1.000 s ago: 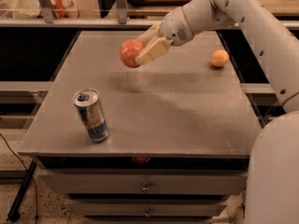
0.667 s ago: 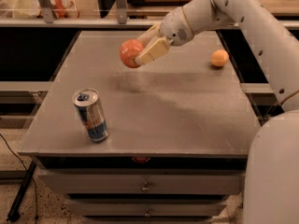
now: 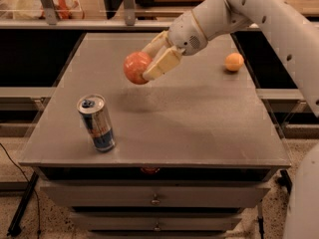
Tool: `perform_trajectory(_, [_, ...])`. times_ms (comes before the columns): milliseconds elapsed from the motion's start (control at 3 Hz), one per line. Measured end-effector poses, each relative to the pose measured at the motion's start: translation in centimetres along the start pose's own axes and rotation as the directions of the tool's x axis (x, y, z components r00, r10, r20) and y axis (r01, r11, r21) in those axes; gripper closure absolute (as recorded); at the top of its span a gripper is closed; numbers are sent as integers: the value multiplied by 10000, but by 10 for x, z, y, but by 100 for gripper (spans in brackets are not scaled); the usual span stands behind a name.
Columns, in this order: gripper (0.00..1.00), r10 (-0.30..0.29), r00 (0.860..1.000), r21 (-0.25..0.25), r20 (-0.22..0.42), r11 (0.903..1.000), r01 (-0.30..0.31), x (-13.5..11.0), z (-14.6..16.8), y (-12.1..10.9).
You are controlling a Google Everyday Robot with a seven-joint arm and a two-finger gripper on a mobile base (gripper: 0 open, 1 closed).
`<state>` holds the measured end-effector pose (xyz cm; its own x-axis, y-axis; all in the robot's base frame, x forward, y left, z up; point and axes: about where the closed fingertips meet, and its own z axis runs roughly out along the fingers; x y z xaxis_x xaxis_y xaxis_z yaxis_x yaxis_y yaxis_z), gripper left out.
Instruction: Move apple near redbull can
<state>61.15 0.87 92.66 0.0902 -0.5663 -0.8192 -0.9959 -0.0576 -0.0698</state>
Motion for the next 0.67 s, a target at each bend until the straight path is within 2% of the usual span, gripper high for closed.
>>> perform_trajectory(667, [100,-138,9999,-873,51,9961,142,1,29,47])
